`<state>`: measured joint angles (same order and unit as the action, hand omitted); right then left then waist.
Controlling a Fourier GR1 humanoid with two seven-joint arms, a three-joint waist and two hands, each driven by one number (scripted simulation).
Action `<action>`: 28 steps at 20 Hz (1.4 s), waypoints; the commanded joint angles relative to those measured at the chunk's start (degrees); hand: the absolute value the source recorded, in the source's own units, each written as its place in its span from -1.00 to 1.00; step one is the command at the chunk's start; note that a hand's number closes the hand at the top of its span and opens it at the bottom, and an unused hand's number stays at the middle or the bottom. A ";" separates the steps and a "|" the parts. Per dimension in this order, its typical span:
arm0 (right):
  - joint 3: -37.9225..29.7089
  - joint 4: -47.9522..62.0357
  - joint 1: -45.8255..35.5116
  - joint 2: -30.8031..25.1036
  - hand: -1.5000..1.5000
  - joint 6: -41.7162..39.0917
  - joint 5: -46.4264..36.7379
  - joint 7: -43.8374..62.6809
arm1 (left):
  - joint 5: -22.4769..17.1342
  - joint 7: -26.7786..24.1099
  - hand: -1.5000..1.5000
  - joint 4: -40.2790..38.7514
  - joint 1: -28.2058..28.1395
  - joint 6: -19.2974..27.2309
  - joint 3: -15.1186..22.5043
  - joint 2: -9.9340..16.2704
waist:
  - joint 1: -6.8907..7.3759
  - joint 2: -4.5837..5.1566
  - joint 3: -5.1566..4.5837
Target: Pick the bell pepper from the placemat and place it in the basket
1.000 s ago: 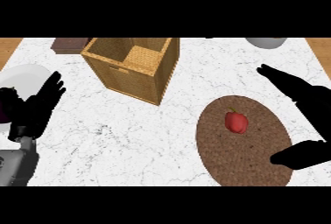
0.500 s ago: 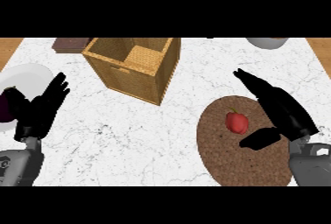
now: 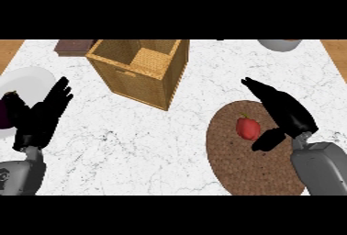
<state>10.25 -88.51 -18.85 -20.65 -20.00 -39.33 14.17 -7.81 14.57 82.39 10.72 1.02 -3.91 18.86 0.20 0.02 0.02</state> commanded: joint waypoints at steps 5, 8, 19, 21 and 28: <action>-0.78 -0.48 6.09 1.98 -1.00 1.97 -4.58 -5.82 | 1.93 -3.15 0.00 -1.21 -1.01 -1.55 -1.62 -2.37 | -0.22 -0.05 -0.02; -3.35 2.57 3.47 2.15 -1.00 0.21 -2.15 -8.79 | -0.30 0.72 0.00 2.53 -2.13 -5.08 -4.68 1.78 | 0.02 -0.06 -0.01; -2.52 -3.87 5.62 4.23 -1.00 -4.58 -6.41 -6.50 | 2.76 -1.29 0.00 -1.28 -0.08 -3.45 -4.33 -3.60 | -0.25 -0.06 -0.03; -3.09 1.80 4.55 4.39 -1.00 -1.43 -8.71 -9.45 | 5.22 -0.23 0.00 -1.85 1.37 -1.32 -3.04 -4.78 | -0.18 -0.02 -0.02; -2.51 3.65 6.78 5.77 -1.00 1.66 -13.38 -11.45 | 4.00 -0.95 0.00 -5.57 4.15 -4.15 -5.86 -3.40 | -0.25 -0.02 -0.02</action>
<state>8.28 -85.64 -12.82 -15.04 -18.71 -50.96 4.05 -3.82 13.30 78.77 13.30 -2.70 -8.87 15.68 0.00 0.00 0.00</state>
